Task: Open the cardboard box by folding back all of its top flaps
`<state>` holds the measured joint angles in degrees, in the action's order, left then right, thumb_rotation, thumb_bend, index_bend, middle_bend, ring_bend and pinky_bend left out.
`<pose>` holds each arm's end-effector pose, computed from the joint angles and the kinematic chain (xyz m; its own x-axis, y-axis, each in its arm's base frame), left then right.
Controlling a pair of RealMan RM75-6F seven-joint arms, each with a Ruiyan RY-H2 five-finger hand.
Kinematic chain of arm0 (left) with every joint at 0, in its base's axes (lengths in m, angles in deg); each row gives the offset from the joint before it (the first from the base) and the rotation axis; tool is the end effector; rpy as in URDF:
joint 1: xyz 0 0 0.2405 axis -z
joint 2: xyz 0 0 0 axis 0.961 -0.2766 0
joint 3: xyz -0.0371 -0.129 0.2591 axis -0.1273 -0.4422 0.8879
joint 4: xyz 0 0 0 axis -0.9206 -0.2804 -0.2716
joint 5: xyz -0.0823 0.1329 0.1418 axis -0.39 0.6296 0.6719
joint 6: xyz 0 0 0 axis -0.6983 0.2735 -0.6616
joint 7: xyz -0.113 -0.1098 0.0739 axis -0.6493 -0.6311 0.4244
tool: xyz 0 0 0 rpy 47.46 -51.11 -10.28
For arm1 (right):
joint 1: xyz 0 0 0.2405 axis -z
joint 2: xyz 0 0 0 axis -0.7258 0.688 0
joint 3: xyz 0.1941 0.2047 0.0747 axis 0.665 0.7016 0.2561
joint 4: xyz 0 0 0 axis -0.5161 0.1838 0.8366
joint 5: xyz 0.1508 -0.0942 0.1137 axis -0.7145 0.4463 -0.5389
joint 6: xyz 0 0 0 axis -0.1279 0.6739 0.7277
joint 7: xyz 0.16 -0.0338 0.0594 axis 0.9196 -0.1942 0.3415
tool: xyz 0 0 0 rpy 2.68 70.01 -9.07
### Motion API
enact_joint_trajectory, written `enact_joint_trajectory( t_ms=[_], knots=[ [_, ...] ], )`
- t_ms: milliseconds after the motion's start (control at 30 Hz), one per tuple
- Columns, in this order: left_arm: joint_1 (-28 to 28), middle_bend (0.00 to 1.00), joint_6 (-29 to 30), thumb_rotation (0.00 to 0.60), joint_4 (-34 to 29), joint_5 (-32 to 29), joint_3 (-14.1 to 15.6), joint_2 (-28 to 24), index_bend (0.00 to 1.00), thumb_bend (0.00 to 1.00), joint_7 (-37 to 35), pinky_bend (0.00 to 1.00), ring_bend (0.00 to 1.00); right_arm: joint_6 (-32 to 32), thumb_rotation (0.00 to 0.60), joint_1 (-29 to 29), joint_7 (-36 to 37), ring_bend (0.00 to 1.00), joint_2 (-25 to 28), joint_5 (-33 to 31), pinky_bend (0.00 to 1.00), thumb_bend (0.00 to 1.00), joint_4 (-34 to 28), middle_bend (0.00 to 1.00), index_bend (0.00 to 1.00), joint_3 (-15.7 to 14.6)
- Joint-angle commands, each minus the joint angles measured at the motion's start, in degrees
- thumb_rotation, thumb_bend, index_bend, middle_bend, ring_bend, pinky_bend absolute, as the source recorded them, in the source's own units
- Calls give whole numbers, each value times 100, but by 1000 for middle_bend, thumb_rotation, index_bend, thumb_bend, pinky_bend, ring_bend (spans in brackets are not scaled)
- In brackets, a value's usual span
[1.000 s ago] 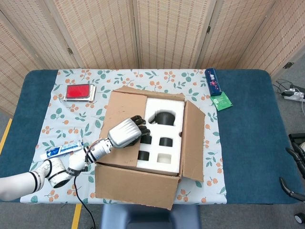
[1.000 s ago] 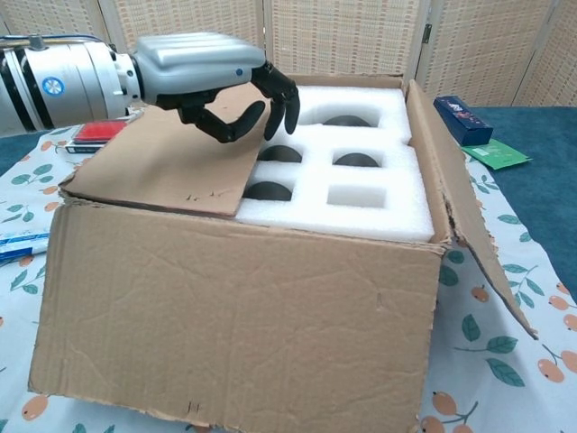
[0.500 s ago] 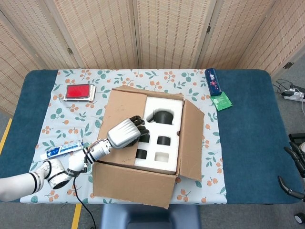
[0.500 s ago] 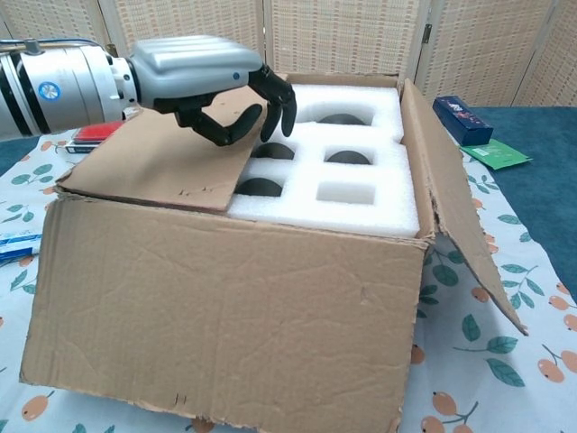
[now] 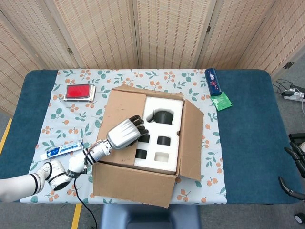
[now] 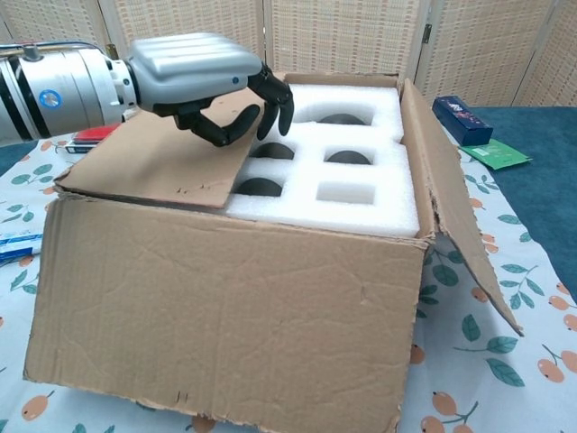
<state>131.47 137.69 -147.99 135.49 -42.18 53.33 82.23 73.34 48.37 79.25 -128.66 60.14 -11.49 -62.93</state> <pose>-0.0569 0.4150 0.0102 0.6075 -0.0824 0.7900 0.4183 -0.8124 -0.4063 -0.3606 -0.1500 0.2486 0.2163 -0.0368 0.9756 -0.9721 -0.1007 0.2118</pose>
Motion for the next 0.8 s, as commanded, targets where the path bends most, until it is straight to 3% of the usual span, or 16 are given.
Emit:
enact_joint_trajectory(
  t_ms=[33,500,800],
  knots=[
    [-51,530,72,600,0,-29,-12,-20,403,846,162,269,310,7,264,0,20,95,9,7,124,498,1,0,17,-1],
    [-337,541,699,600,-438,-156,-286,-394,409,846,601,247,313,3,263,-20,53,95,22,64,124,498,-10,0,17,-18],
    [-605,550,888,600,-845,-715,-639,-977,423,848,524,214,321,-53,264,-60,18,95,14,137,124,498,-51,0,17,-55]
  ],
)
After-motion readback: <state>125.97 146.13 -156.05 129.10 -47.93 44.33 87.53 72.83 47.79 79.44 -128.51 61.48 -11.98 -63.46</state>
